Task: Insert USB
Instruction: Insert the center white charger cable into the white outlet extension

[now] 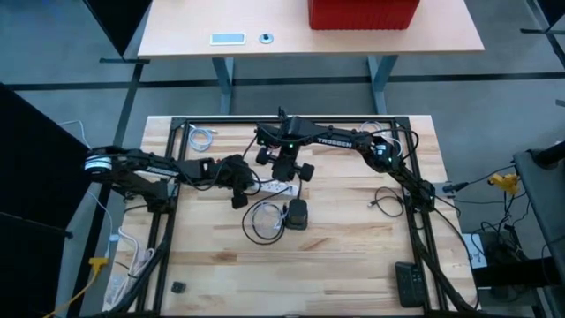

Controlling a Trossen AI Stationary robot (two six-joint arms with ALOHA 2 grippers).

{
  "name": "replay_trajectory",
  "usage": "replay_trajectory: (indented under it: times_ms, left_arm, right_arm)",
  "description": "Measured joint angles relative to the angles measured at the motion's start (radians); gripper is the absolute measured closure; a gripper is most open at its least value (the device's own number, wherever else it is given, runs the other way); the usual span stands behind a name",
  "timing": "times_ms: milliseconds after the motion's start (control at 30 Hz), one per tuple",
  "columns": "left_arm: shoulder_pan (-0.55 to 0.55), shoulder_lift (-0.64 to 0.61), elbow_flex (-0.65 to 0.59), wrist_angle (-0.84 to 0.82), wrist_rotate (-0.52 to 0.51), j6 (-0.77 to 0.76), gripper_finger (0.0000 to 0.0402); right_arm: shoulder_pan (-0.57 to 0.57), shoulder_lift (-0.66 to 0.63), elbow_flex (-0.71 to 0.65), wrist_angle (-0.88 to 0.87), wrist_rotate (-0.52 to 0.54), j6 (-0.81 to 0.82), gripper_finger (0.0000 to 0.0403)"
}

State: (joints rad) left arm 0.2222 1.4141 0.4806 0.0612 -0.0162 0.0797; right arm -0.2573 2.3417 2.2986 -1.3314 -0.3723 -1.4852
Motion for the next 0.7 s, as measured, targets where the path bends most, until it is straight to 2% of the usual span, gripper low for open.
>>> replay_trajectory:
  times_ms: [700]
  left_arm:
    - [0.000,0.143,0.149,0.002,-0.021,0.150,0.0402]
  right_arm:
    - [-0.028,0.000,-0.097,-0.111,0.002,-0.133,0.0403]
